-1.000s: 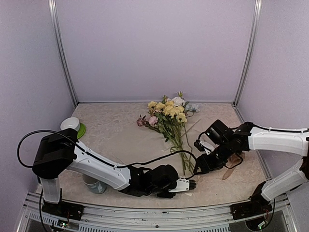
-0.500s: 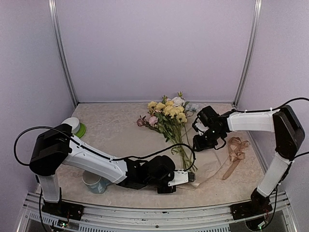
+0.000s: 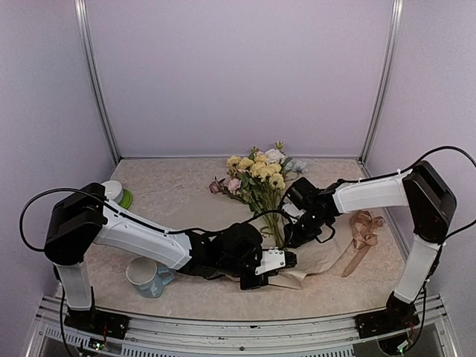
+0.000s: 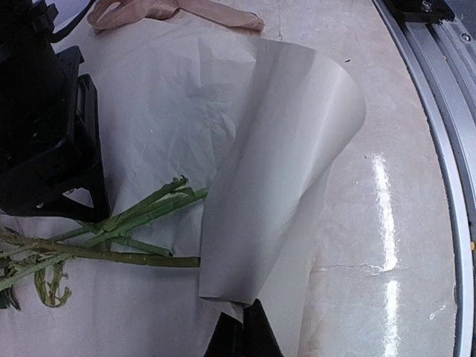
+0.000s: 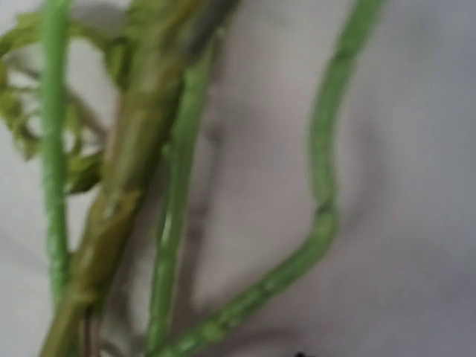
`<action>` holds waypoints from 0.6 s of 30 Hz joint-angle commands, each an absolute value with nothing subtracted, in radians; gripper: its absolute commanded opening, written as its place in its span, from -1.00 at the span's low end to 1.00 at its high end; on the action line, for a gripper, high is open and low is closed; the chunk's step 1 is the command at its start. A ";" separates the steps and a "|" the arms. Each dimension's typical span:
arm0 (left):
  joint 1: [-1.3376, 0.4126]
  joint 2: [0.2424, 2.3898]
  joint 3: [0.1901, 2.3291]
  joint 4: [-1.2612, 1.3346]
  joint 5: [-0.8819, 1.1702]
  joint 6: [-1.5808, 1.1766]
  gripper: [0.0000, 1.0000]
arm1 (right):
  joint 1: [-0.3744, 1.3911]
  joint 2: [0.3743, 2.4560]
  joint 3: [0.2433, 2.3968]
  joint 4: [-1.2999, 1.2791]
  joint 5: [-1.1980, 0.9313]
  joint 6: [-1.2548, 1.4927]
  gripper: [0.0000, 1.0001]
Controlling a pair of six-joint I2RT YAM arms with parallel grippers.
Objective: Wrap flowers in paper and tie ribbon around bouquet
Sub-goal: Pass from the left arm to the right
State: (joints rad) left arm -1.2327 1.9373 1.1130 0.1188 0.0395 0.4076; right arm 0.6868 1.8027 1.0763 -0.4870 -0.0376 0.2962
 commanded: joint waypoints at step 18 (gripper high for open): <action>-1.074 1.946 1.163 0.066 0.471 0.369 -1.00 | 0.727 0.994 0.993 -0.511 -0.145 -0.300 0.16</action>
